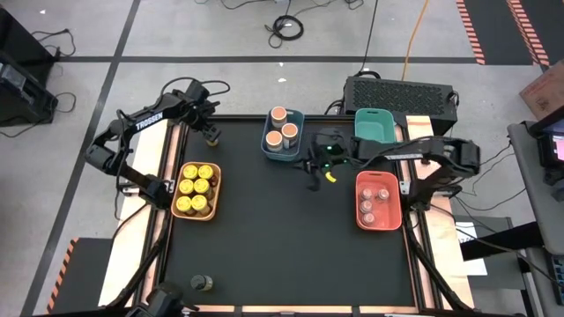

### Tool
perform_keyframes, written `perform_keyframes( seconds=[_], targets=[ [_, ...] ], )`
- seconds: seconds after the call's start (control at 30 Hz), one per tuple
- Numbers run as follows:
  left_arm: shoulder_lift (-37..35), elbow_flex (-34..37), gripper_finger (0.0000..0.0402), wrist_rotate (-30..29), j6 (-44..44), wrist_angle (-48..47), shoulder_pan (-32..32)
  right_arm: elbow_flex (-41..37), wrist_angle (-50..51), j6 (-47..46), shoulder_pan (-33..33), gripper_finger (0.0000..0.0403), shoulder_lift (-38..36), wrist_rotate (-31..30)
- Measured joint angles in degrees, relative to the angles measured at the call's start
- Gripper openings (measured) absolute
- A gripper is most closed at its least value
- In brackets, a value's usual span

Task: Sort spices by type
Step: Put the black seasoning bottle into the light green bin

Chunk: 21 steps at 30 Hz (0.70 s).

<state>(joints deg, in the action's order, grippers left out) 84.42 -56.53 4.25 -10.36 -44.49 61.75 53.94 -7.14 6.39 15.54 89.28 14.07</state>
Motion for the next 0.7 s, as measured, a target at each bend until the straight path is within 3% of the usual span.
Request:
perform_keyframes(
  seconds=[0.23, 0.47, 0.7],
  targets=[
    [0.0, 0.0, 0.0207, 0.0, -0.5, -0.6, 0.0, -7.0, -0.3, -0.8, 1.1, 0.0, -11.4, -4.5],
    [0.0, -1.2, 0.0206, 0.1, -0.5, -3.1, 0.0, -12.3, -0.4, -1.3, 1.1, 0.0, -22.8, -7.1],
    [-0.7, -11.7, 0.0206, 3.2, -0.5, -12.1, -3.4, -15.5, 0.0, -2.6, 0.9, 0.0, -30.4, -9.4]
  ],
)
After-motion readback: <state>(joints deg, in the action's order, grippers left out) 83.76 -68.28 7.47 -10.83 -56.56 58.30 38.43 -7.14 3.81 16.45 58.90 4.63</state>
